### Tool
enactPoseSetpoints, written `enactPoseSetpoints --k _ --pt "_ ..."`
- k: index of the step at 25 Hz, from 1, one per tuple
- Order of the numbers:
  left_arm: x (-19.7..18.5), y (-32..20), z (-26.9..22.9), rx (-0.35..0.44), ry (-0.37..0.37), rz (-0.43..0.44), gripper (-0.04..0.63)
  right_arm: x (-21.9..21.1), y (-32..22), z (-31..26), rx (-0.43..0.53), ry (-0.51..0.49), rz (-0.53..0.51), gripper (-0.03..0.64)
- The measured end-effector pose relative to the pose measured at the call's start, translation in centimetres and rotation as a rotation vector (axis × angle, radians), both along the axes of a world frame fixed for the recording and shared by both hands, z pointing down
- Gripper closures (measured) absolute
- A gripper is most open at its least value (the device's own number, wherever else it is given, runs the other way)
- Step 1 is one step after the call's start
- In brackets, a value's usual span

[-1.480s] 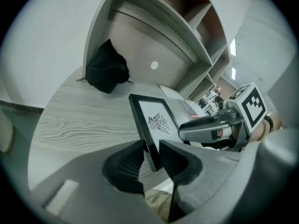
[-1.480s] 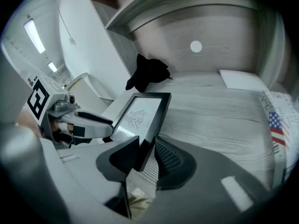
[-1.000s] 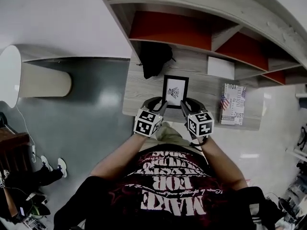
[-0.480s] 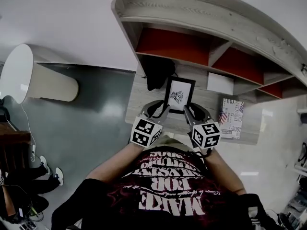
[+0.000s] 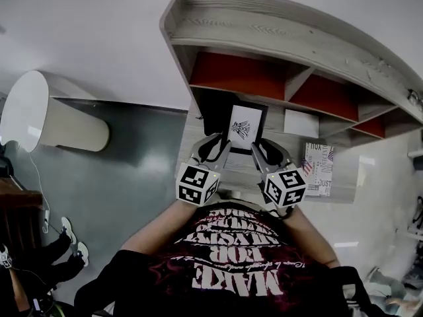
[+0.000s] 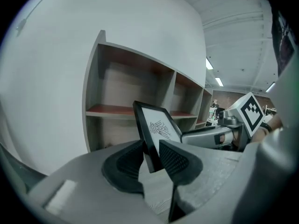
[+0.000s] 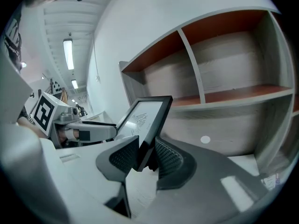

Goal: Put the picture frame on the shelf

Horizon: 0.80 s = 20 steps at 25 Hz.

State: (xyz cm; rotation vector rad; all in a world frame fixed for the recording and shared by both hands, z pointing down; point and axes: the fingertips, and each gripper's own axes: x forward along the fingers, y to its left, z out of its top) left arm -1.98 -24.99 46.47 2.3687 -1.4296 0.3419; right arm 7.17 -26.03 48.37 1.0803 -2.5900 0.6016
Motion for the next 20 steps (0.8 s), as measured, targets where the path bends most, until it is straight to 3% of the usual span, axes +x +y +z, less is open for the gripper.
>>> enactPoseSetpoints --k 20 --pt "-2.1 -11.1 -3.3 0.043 0.053 0.104 0.48 -2.0 -10.3 -3.2 0.019 0.043 0.137 0.483"
